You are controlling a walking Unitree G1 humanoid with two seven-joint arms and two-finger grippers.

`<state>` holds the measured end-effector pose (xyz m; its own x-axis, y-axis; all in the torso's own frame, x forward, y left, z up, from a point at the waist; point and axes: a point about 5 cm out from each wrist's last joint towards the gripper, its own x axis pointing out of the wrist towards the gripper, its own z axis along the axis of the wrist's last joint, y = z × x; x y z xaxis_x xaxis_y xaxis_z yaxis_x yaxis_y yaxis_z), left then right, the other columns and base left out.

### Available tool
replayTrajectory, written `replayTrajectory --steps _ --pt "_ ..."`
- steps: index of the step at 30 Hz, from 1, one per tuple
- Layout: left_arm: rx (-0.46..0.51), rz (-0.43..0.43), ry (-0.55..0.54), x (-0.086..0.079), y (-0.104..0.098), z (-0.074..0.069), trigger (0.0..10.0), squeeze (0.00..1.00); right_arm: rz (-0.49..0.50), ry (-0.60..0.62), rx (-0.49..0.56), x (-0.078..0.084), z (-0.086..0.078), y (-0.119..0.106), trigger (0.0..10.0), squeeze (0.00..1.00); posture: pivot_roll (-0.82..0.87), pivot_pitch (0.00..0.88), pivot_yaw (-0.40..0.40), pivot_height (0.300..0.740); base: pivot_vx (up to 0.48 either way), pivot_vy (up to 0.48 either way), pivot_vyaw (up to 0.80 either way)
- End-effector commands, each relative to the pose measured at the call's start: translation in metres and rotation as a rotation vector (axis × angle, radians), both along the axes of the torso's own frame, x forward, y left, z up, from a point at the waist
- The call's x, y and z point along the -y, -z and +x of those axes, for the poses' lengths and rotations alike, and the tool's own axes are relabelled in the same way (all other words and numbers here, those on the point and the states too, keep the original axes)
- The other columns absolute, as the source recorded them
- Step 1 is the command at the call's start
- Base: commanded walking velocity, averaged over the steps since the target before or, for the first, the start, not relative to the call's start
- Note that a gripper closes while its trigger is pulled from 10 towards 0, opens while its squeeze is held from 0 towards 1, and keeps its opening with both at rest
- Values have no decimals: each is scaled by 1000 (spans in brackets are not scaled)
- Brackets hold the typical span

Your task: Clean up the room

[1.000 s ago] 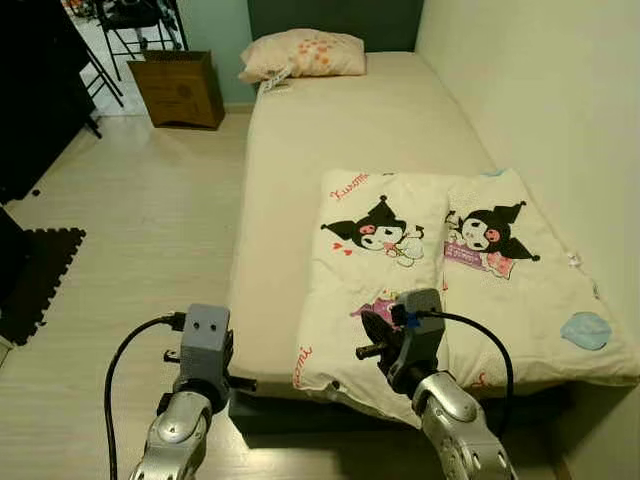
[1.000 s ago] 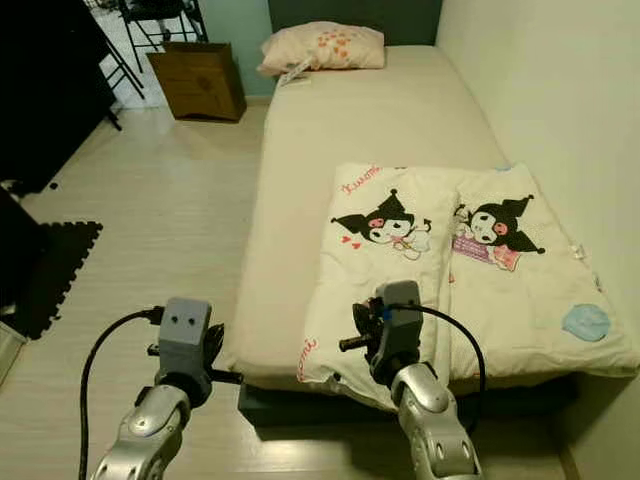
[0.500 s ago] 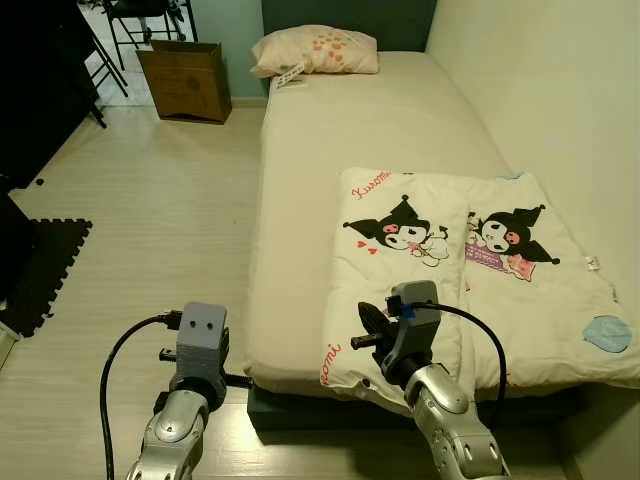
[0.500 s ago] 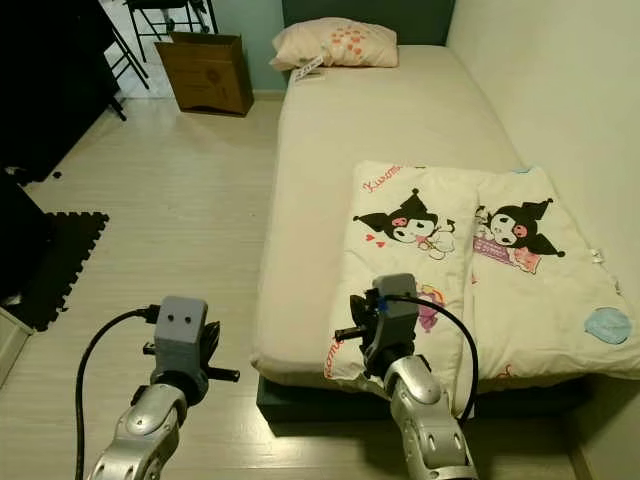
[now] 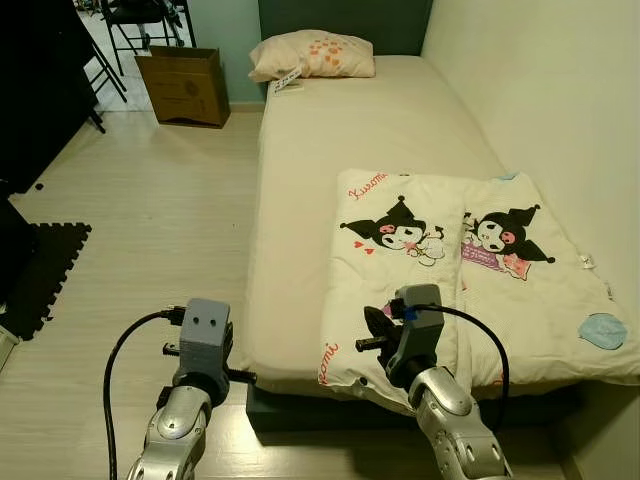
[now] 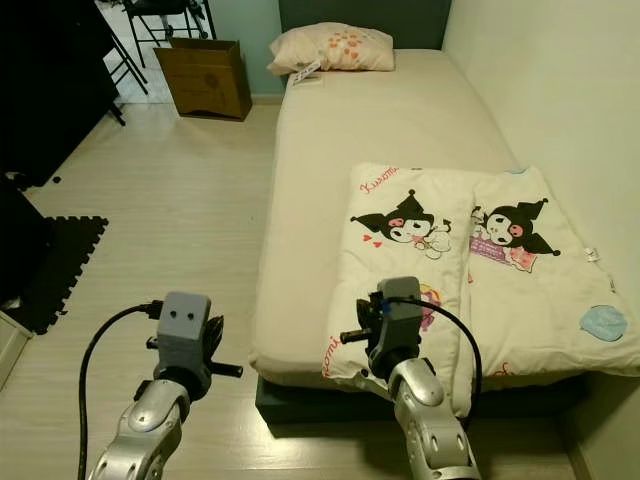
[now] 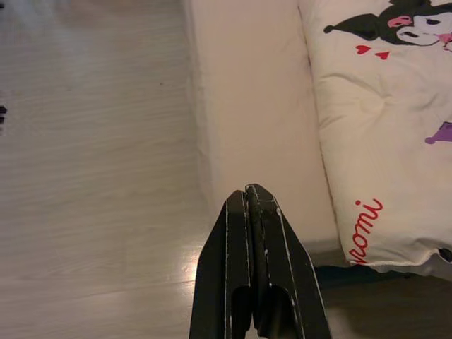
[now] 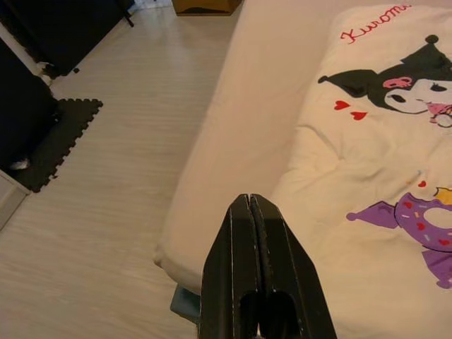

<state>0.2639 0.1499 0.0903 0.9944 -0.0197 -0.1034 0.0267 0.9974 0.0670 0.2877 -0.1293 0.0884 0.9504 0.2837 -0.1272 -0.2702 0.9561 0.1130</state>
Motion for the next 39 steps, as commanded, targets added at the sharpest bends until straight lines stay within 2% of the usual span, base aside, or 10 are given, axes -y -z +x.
replayTrajectory --steps 1,18,39 --pt "-8 5 -13 0 5 -1 10000 0 0 34 -2 5 1 3 10000 0 -85 137 30 740 0 0 0" --pt "-6 -8 3 2 5 -2 10000 0 -7 48 2 5 3 4 10000 0 -87 122 38 740 0 0 0" --pt "5 -20 -7 -1 4 -2 10000 0 -1 41 1 3 4 5 10000 0 -80 123 32 740 375 0 0"
